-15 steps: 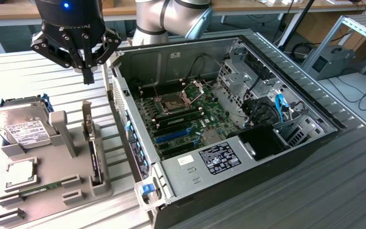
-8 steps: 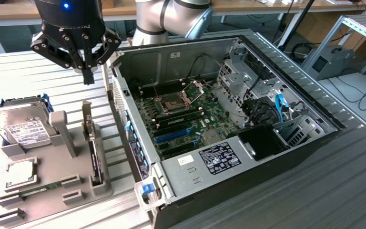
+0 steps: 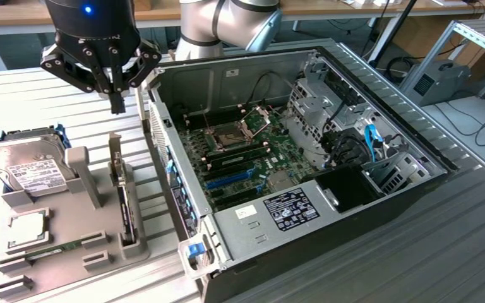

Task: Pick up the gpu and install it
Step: 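Reach for the gpu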

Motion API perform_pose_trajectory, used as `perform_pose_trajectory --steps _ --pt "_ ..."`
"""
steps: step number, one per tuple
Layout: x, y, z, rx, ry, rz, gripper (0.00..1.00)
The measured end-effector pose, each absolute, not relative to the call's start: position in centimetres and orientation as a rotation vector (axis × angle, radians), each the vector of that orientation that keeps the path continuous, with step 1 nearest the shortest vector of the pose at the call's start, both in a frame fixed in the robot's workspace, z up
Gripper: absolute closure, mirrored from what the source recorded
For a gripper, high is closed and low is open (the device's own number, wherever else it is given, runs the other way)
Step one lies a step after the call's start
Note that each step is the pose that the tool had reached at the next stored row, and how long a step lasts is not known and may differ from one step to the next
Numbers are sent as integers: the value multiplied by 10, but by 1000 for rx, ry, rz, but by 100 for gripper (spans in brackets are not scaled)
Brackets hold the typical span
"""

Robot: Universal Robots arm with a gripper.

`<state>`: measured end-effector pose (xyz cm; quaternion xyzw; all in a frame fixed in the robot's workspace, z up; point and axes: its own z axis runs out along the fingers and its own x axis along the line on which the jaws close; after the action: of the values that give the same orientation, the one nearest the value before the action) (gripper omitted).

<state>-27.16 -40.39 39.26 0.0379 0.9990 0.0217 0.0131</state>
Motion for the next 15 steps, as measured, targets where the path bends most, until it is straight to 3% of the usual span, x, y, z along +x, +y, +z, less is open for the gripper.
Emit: perform_pose_trajectory --steps 15 --pt "-273 -410 392 118 3112 68 89"
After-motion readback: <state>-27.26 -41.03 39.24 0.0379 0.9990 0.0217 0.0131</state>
